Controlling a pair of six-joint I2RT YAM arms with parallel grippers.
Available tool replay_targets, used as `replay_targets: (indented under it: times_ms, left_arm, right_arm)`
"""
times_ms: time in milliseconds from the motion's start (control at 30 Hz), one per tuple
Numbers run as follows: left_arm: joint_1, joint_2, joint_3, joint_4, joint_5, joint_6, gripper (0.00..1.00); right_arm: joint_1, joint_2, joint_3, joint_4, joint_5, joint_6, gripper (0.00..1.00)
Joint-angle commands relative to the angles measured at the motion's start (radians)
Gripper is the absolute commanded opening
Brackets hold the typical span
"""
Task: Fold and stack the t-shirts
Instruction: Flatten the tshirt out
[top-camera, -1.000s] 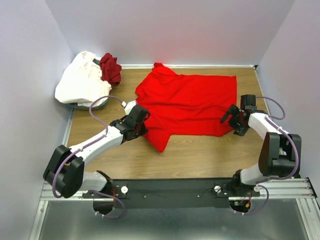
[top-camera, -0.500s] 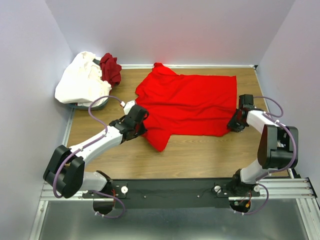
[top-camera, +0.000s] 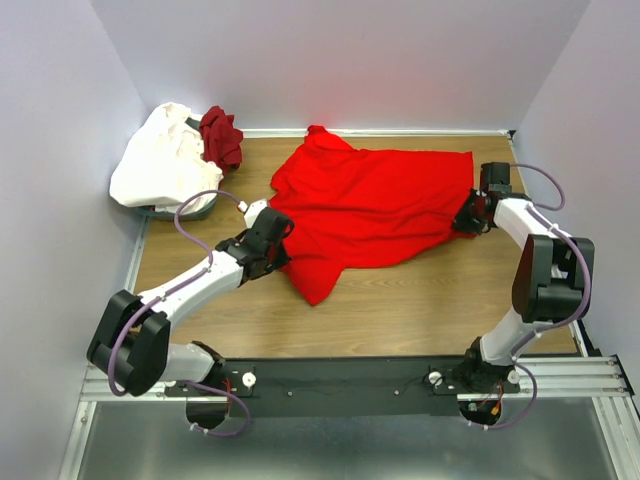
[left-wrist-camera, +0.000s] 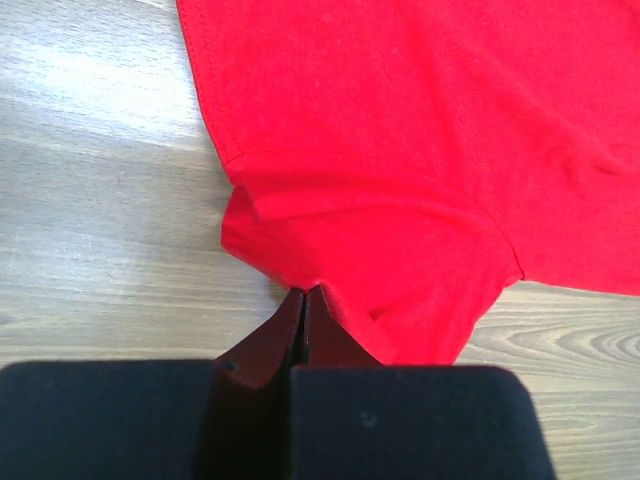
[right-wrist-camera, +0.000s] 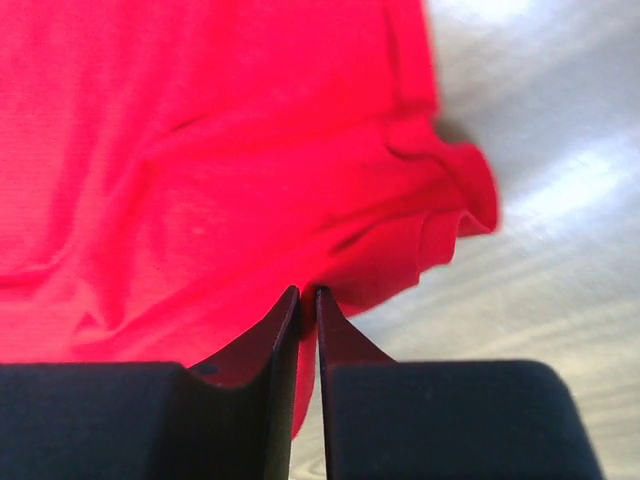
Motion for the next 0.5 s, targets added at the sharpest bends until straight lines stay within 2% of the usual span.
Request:
replay_targets:
  times_ms: [0,67,167,200,333,467]
  left_arm:
    - [0.011,0.014,0.020,0.023,0.010,0.024,0.00]
    - [0.015,0.026,0.027,0.026,0.016,0.028,0.00]
    - [0.018,0.046,0.043,0.032,0.023,0.039,0.00]
    - [0.018,0.050,0.047,0.032,0.024,0.044,0.00]
    - [0.020,0.075,0.066,0.036,0.027,0.053,0.00]
    - [0.020,0.089,0.081,0.038,0.030,0.059,0.00]
  right_arm:
    - [0.027,0.049,0.058,0.002,-0.072,0.003,0.20]
    - [0.028,0.057,0.073,0.002,-0.075,0.009,0.23]
    - [0.027,0.055,0.099,-0.003,-0.051,0.005,0.33]
    - [0.028,0.040,0.101,-0.004,-0.034,0.003,0.45]
    - [0.027,-0.036,0.074,-0.011,0.014,0.005,0.74]
    - [0.027,-0.139,0.028,-0.024,0.089,0.022,0.86]
